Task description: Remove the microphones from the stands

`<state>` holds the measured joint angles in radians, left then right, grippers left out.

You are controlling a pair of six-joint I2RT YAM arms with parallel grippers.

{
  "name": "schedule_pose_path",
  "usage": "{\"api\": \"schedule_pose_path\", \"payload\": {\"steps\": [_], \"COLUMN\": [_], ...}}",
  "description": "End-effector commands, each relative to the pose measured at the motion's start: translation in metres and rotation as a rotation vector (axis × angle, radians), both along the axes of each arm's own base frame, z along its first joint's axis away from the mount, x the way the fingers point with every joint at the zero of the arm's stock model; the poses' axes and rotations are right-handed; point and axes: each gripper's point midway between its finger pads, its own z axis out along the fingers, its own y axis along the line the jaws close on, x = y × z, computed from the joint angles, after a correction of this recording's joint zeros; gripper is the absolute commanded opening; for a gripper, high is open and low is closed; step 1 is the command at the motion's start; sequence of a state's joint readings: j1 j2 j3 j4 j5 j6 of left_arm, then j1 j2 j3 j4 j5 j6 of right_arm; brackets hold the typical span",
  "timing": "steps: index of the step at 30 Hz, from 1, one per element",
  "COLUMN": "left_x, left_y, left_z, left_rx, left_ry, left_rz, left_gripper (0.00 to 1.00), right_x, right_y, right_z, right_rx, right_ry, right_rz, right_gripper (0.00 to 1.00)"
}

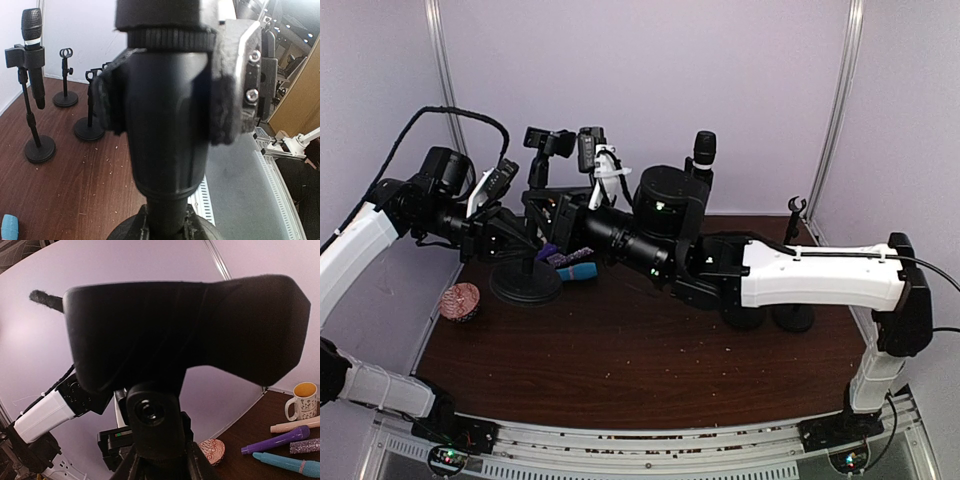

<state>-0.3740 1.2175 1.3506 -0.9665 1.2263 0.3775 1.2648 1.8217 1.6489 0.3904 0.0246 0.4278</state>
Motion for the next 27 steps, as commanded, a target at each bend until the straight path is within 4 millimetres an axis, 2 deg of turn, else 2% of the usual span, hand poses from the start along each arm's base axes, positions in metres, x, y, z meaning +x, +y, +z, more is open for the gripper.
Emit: {"api": "schedule_pose_path", "payload": {"steps": [1, 6, 8, 11, 12, 15, 17, 18, 20, 23, 27], "left_x": [-0.001, -0.004, -0.007, -0.007, -0.007, 0.002, 0.015, 0.02, 0.028, 0.037, 0.044], "left_y": [-0.001, 0.001, 0.001, 0.002, 0.002, 0.002, 0.006, 0.007, 0.013, 0.021, 0.029], "left_z": [0.02, 0.018, 0.017, 0.011, 0.009, -0.001, -0.015, -0.02, -0.028, -0.032, -0.037], "left_rx": [-0.042, -0.036, -0.03, -0.016, -0.01, 0.036, 0.113, 0.144, 0.181, 0.197, 0.228], "left_ry": [-0.101, -0.101, -0.111, -0.113, -0.109, -0.095, -0.104, -0.109, -0.113, -0.106, -0.118], "left_rz": [-0.015, -0.021, -0.03, -0.032, -0.028, 0.007, 0.068, 0.094, 0.134, 0.177, 0.217], "left_gripper": [0.0, 0.0, 0.0, 0.0, 0.04, 0.38, 0.67, 0.74, 0.79, 0.93, 0.94], "right_x": [-0.01, -0.011, -0.014, -0.016, -0.014, -0.003, 0.011, 0.022, 0.04, 0.067, 0.095], "right_y": [0.011, 0.015, 0.015, 0.015, 0.013, 0.0, -0.018, -0.033, -0.06, -0.108, -0.175], "right_z": [-0.012, -0.01, -0.012, -0.018, -0.02, -0.029, -0.042, -0.056, -0.079, -0.116, -0.159], "right_rx": [-0.021, -0.051, -0.059, -0.088, -0.098, -0.13, -0.161, -0.184, -0.22, -0.279, -0.348], "right_ry": [0.01, -0.024, -0.044, -0.069, -0.073, -0.09, -0.097, -0.089, -0.078, -0.063, -0.042], "right_rz": [0.033, 0.039, 0.058, 0.062, 0.05, -0.036, -0.14, -0.208, -0.323, -0.501, -0.717], "right_gripper": [0.24, 0.17, 0.13, 0.0, 0.0, 0.0, 0.0, 0.0, 0.0, 0.0, 0.0]}}
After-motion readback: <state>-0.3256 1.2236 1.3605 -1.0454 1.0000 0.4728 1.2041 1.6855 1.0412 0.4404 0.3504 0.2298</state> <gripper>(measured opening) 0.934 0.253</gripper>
